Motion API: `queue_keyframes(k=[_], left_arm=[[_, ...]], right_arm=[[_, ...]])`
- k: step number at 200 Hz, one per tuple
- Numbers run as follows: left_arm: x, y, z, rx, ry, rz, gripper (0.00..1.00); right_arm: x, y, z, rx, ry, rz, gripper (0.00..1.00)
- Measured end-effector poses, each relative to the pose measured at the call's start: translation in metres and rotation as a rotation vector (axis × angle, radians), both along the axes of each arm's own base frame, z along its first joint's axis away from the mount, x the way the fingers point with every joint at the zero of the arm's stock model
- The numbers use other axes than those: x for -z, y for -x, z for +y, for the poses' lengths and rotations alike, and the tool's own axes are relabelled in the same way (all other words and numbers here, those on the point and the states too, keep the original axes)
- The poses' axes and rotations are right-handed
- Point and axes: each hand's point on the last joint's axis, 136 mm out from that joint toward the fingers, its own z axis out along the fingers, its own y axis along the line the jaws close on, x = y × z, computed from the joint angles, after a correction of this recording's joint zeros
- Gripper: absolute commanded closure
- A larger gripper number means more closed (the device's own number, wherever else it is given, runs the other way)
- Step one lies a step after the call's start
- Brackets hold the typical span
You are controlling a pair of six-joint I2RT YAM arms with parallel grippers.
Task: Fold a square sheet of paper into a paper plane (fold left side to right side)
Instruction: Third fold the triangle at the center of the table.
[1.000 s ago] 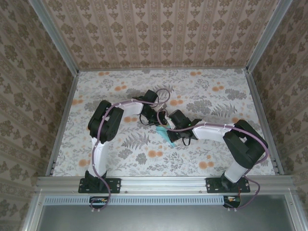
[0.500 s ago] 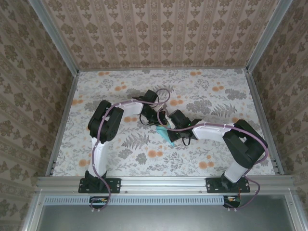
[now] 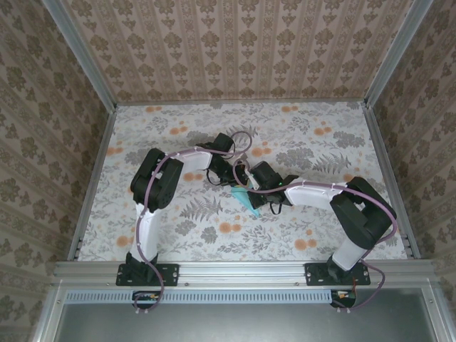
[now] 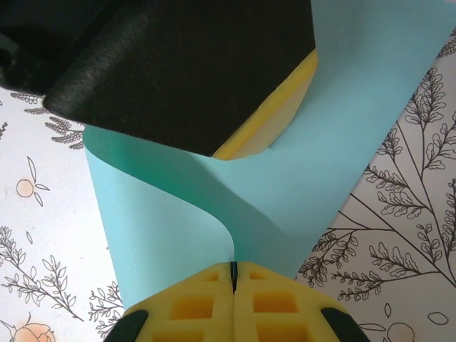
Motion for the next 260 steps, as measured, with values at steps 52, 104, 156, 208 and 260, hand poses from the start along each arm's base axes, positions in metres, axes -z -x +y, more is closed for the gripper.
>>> queue_keyframes(k=[52,104,156,208,260], left_arm=[[0.000,0.000,0.000,0.000,0.001,0.000,0.97],[0.000,0.000,0.000,0.000,0.001,0.000,0.96],[-0.002,0.000,-0.002,0.004,0.001,-0.003,0.82],[-0.015,-0.018,0.004,-0.009,-0.005,-0.029,0.73],[-0.043,-0.035,0.036,-0.073,-0.001,-0.100,0.85]], right_arm=[[0.010,0.003,-0.003,0.000,0.021,0.027,1.00],[0.011,0.003,-0.002,0.000,0.024,0.031,1.00],[0.012,0.003,-0.002,-0.001,0.027,0.035,1.00],[0.012,0.003,-0.001,-0.004,0.023,0.039,1.00],[0.012,0.003,-0.001,-0.005,0.022,0.039,1.00]])
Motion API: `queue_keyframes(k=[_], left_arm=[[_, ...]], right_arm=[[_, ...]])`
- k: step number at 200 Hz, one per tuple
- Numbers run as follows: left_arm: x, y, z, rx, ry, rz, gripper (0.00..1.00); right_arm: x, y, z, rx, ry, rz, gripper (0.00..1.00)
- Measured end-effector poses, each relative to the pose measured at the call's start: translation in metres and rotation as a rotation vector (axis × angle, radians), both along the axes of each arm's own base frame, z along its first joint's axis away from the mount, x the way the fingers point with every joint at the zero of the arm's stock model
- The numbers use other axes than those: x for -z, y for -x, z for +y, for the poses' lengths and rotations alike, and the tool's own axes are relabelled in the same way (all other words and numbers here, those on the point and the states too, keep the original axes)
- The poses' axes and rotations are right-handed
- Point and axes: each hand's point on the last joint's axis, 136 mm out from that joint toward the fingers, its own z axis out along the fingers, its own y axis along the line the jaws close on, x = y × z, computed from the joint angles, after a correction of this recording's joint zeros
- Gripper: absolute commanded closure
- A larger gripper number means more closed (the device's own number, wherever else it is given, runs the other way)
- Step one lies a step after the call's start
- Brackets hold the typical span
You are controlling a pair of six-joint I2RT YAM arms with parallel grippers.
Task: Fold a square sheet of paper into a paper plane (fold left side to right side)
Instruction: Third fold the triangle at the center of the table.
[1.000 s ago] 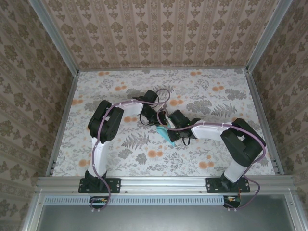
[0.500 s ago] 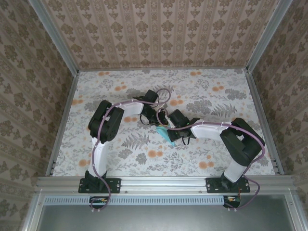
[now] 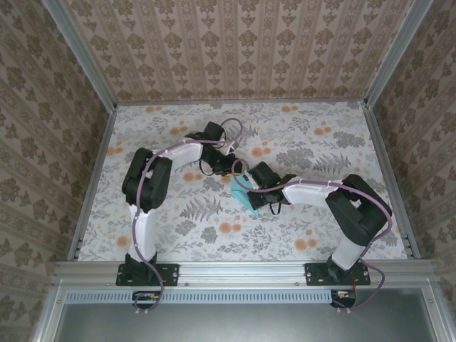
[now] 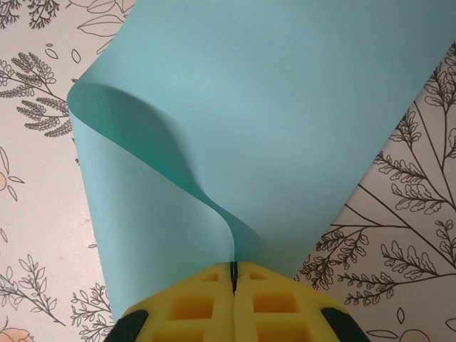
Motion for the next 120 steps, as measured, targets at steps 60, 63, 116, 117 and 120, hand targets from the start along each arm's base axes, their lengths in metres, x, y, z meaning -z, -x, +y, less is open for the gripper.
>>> queue_keyframes(k=[60,63,116,117,120], left_arm=[[-0.027,0.043,0.024,0.003,0.077,-0.053,0.90],[-0.025,0.046,0.024,0.006,0.079,-0.049,0.90],[-0.012,0.072,0.003,0.070,0.116,-0.021,0.91],[-0.012,0.072,0.002,0.071,0.117,-0.021,0.91],[-0.012,0.073,0.001,0.074,0.120,-0.021,0.91]], right_arm=[[0.000,0.000,0.000,-0.003,0.002,0.000,1.00],[0.000,0.000,0.000,-0.003,0.002,0.000,1.00],[0.000,0.000,0.000,-0.003,0.009,0.009,1.00],[0.000,0.000,0.000,-0.003,0.008,0.009,1.00],[0.000,0.000,0.000,-0.003,0.009,0.009,1.00]])
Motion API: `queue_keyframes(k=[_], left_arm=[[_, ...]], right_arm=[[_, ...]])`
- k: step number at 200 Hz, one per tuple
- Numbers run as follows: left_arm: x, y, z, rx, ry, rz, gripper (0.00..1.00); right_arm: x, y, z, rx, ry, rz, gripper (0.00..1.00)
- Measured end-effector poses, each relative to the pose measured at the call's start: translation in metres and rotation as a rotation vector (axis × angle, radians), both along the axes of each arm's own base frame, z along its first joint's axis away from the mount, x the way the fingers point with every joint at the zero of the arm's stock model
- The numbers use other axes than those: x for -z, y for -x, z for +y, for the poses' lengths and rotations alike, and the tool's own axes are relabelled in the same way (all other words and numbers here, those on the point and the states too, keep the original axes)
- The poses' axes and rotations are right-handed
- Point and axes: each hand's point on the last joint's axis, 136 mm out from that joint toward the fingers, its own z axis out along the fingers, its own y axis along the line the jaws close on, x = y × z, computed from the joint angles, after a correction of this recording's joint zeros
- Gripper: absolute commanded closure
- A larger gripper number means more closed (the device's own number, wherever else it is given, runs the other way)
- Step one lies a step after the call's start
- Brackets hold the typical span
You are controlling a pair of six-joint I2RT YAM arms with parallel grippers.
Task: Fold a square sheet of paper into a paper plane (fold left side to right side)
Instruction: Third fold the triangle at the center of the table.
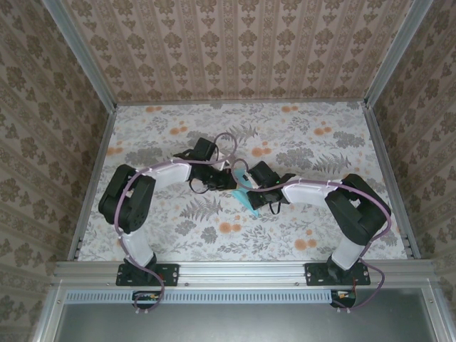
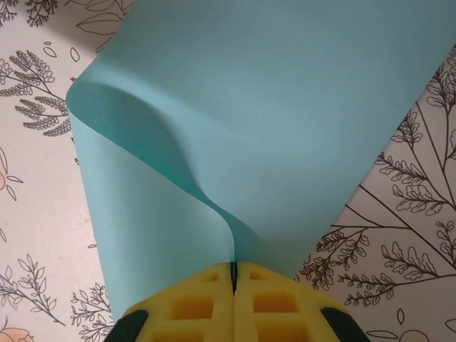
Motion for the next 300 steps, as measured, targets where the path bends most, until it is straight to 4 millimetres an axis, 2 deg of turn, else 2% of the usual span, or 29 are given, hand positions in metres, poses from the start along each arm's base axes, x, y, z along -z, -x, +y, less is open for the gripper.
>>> queue_keyframes(k=[28,86,130,300], left_arm=[[0.010,0.006,-0.010,0.024,0.004,0.015,0.91],[0.027,0.010,-0.017,0.032,-0.007,0.043,0.91],[0.039,0.010,-0.014,0.024,-0.038,0.057,0.92],[0.056,0.011,-0.006,0.005,-0.094,0.073,0.92]], right_arm=[[0.000,0.000,0.000,0.000,0.002,0.002,1.00],[0.000,0.000,0.000,-0.001,0.003,0.004,1.00],[0.000,0.000,0.000,-0.001,0.003,0.005,1.00],[0.001,0.000,0.000,-0.001,0.011,0.013,1.00]])
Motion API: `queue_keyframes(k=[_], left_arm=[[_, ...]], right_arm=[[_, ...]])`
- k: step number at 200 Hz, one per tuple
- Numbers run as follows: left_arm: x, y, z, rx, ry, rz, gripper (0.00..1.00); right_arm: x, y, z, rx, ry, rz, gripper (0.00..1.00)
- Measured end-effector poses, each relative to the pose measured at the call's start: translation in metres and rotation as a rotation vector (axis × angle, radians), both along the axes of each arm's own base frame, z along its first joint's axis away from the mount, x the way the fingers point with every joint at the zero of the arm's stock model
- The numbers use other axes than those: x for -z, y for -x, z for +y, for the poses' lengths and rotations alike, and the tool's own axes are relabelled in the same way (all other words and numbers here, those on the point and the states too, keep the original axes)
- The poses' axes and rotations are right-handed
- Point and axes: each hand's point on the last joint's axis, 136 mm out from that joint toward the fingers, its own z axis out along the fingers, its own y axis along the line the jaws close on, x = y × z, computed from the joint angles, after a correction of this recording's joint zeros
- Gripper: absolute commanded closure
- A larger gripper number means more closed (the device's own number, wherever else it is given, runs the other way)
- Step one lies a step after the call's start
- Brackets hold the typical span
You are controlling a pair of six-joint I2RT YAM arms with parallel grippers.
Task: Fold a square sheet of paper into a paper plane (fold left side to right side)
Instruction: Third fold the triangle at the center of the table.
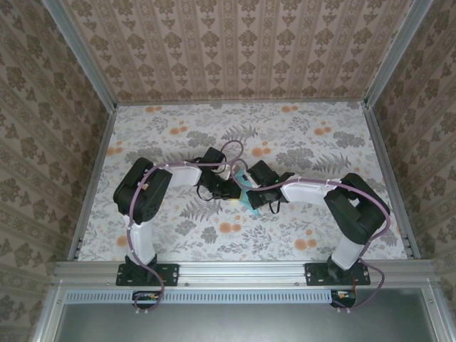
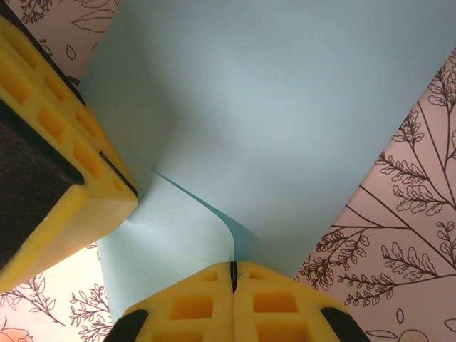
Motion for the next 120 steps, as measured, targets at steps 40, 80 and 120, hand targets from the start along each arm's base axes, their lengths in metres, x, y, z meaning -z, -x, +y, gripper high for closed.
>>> queue_keyframes(k=[40,80,120], left_arm=[[0.0005,-0.0001,0.0002,0.000,0.000,0.001,0.93],[0.0007,0.0000,0.0005,-0.001,-0.002,0.002,0.93],[0.0014,-0.0003,0.0011,-0.003,-0.007,0.001,0.94]], right_arm=[[0.0000,0.0000,0.0000,0.000,0.000,0.000,1.00],[-0.0011,-0.0014,-0.0007,0.006,-0.004,0.002,0.95],[-0.0046,-0.0032,-0.0020,0.023,-0.029,0.028,0.92]])
